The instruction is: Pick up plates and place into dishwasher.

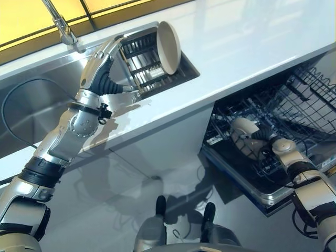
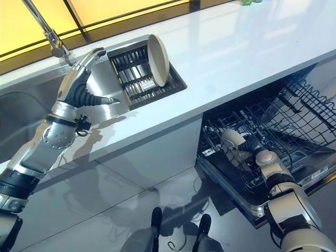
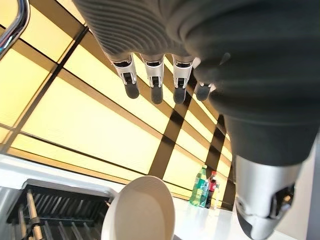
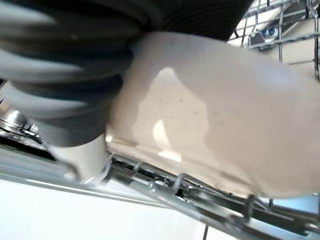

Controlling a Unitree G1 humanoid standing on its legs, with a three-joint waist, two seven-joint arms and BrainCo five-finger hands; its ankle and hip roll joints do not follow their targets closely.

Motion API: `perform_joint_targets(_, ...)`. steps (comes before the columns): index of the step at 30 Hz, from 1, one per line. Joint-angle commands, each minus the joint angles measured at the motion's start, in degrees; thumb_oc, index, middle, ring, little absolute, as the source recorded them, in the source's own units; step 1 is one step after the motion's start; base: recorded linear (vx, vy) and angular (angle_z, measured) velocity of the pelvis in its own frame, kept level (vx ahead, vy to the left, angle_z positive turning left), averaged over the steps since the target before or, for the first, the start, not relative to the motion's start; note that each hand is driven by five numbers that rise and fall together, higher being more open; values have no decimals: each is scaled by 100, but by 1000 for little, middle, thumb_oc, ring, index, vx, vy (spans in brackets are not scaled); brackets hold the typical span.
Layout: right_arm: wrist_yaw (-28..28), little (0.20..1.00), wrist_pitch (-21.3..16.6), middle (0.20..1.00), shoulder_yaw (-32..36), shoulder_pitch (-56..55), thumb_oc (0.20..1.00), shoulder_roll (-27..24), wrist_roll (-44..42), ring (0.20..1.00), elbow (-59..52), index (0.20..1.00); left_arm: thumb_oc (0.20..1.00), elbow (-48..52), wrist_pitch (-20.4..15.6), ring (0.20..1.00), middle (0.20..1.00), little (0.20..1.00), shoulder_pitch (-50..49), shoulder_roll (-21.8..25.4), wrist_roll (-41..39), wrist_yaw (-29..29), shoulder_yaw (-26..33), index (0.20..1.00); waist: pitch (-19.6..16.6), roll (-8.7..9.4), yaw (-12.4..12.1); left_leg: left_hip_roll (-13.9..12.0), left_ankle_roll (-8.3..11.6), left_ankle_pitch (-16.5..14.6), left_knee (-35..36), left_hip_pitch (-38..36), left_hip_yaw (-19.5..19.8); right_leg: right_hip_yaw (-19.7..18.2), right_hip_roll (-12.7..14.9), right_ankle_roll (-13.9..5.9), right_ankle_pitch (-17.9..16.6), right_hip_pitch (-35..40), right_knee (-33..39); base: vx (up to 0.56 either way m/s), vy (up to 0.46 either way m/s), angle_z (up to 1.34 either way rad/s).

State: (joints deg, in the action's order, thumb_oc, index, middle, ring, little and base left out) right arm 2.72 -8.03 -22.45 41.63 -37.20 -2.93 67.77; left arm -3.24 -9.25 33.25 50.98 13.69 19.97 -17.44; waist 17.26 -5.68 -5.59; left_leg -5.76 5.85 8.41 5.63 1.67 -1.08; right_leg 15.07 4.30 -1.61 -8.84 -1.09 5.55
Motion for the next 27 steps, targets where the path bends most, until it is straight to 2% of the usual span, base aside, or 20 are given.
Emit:
perform_joint_targets(1,-873,1000,-228,1000,-161,368,1000,-415,-60,1000,-604,1000,1000,237,-123,1000,1000,1000,602,401,-92,258,-234,1000,243,59,19,266,-40,-706,-63,-12,-17,-25,436,-425,611,147,-95,54,30,0)
perform_joint_targets(2,-1252,1000,-182,1000,-73,221,1000,-469,99,1000,-1075,1000,1000,250,-120,1000,1000,1000,510,416,-6,335,-155,1000,214,86,73,258,-38,-713,-63,-48,-47,-40,429,-433,607,170,-96,52,26,0)
perform_joint_targets(3,-1395,1000,-113,1000,-39,135,1000,-492,126,1000,-1295,1000,1000,262,-114,1000,1000,1000,466,421,42,367,-119,1000,200,98,97,254,-38,-718,-63,-69,-62,-51,426,-437,604,183,-96,82,45,-1)
perform_joint_targets(5,-2049,1000,113,1000,165,-284,1000,-620,257,1000,-2444,1000,1000,242,-42,1000,1000,1000,348,462,337,540,52,1000,140,157,269,233,-38,-753,-63,-161,-150,-109,408,-455,601,225,-107,95,57,1)
perform_joint_targets(7,-2318,1000,258,1000,388,-640,1000,-653,397,1000,-3223,1000,1000,211,23,1000,1000,1000,313,503,646,722,128,1000,86,188,392,227,-44,-782,-63,-236,-200,-165,389,-465,607,268,-109,112,53,1)
perform_joint_targets(9,-2417,1000,106,1000,829,-1213,1000,-653,596,1000,-4077,1000,1000,74,155,1000,1000,1000,344,594,1141,870,263,1000,-15,232,605,208,-50,-824,-63,-342,-294,-274,365,-484,625,324,-108,154,64,-3)
perform_joint_targets(14,-1970,1000,-381,1000,1699,-2326,1000,-648,630,1000,-5629,1000,1000,-635,299,1000,1000,1000,695,988,1558,1084,356,1000,-251,277,1032,180,-41,-899,-63,-532,-526,-525,313,-543,665,405,-90,152,74,-17)
perform_joint_targets(19,-1299,1000,-645,1000,2093,-2974,1000,-777,547,1000,-6425,1000,1000,-1451,337,1000,1000,1000,1084,1278,1712,1533,167,1000,-390,253,1339,158,-26,-962,-63,-661,-775,-715,283,-591,699,427,-68,120,95,-24)
perform_joint_targets(22,-832,1000,-711,1000,2195,-3144,1000,-977,376,1000,-6734,1000,1000,-1820,409,1000,1000,1000,1380,1486,2051,1786,-109,1000,-414,224,1477,148,-9,-969,-63,-682,-911,-804,267,-607,712,400,-69,86,109,-21)
perform_joint_targets(27,-359,1000,-713,1000,2155,-3086,1000,-1357,168,1000,-6981,1000,1000,-2535,759,1000,1000,1000,1992,1779,2240,1766,-921,1000,-344,159,1699,161,13,-955,-63,-641,-1090,-945,265,-633,688,273,-89,33,122,-24)
